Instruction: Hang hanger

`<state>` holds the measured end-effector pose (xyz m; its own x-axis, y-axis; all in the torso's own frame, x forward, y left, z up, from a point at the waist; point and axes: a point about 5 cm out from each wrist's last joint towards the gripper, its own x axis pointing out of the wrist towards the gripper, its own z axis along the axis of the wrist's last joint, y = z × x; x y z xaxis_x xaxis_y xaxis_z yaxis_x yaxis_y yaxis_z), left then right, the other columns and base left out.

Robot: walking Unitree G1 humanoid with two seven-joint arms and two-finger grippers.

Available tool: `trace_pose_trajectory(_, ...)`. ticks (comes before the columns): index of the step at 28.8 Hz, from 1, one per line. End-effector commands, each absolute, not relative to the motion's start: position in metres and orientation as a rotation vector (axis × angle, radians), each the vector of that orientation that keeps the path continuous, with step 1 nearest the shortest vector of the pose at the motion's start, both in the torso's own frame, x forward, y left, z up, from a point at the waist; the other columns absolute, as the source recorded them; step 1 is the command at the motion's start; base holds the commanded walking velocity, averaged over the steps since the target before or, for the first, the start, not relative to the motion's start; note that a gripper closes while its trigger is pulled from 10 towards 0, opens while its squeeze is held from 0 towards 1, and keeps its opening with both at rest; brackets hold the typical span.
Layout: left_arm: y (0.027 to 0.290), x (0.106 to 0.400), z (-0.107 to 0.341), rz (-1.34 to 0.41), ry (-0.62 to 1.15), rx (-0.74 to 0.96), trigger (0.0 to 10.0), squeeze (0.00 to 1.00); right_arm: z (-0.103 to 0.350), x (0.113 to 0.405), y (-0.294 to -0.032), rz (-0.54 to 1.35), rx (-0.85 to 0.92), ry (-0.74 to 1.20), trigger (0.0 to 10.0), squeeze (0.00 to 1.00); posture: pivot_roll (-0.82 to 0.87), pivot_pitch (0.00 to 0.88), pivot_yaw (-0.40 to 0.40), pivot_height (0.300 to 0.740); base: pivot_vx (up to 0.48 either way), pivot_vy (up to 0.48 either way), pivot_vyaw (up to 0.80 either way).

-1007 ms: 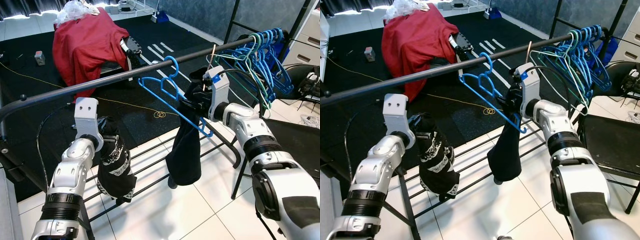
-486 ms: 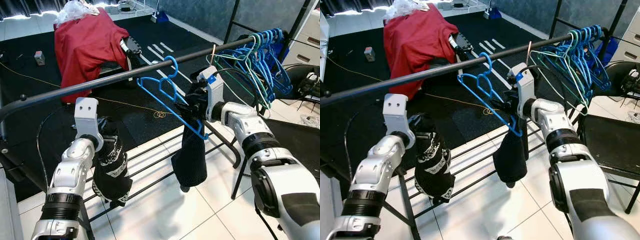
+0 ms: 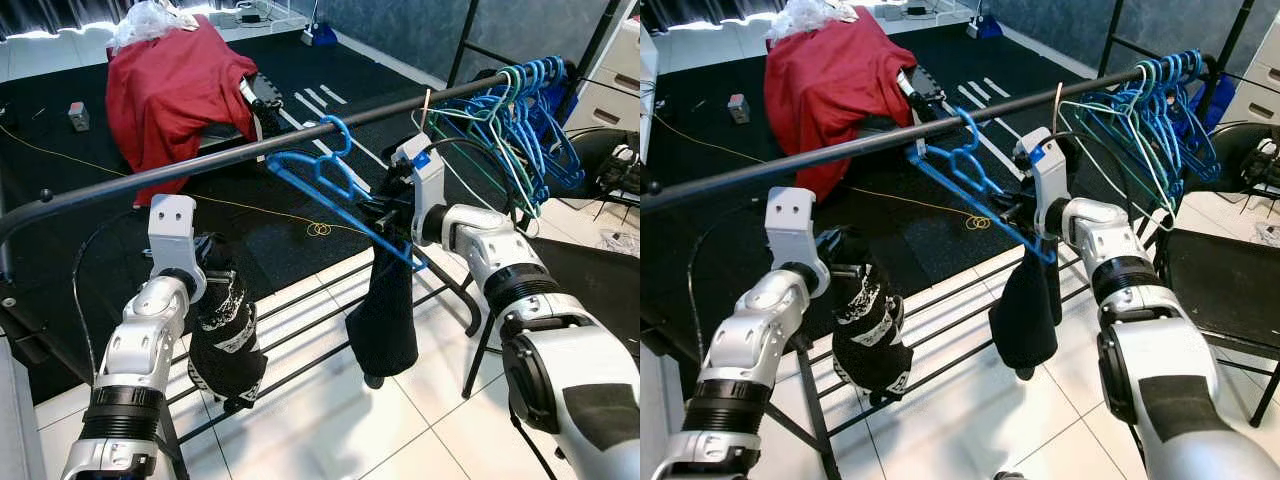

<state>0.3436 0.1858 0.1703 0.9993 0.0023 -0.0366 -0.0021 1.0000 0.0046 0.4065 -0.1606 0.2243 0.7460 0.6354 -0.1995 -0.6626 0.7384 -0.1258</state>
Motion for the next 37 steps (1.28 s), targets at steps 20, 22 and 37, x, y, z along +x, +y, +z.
trace_pose_trajectory(20,0.193,0.342,0.176,0.004,0.020,0.083,10.0,0.00,0.242,0.385,-0.114,0.922,-0.151,-0.035,0.0,0.00,-0.08,0.112,-0.013,0.740,0.000,0.000,0.00)
trace_pose_trajectory(22,0.193,0.342,0.176,-0.001,0.022,0.093,10.0,0.00,0.238,0.377,-0.107,0.953,-0.149,-0.039,0.0,0.00,-0.07,0.122,-0.004,0.740,0.000,0.000,0.00)
trace_pose_trajectory(37,0.191,0.341,0.183,-0.059,0.006,0.199,10.0,0.00,0.140,0.305,-0.065,0.827,0.184,0.220,0.0,0.00,-0.05,0.155,0.043,0.740,0.000,0.000,0.00)
